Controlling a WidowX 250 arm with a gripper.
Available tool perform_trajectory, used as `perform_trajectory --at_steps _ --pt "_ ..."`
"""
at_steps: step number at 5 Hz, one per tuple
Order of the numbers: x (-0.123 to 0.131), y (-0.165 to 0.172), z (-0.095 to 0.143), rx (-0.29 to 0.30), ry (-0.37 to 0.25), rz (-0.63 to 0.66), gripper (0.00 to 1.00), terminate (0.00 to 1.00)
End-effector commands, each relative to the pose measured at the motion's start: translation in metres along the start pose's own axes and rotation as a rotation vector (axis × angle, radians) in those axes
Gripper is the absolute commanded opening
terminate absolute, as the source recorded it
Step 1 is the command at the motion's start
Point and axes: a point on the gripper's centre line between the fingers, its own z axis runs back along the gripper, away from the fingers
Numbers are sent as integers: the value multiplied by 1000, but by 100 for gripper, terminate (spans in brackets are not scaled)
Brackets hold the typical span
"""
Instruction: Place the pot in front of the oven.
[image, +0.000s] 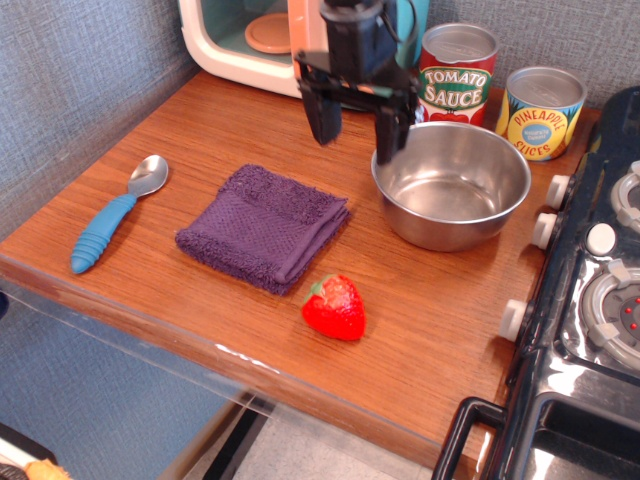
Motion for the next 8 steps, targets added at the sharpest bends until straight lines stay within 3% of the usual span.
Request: perform_trajectory --at_steps 1,2,3,6,7,8 --pt "22 -20 -13 63 -52 65 100 0" --pt "21 -19 -25 88 -44 79 100 0" --pt "20 -16 -28 82 -65 85 0 0" --pt "15 -15 -30 65 -54 89 0 0" --pt "20 -20 -18 -2 -56 96 0 0" --pt "30 -22 11 -63 -100 109 0 0"
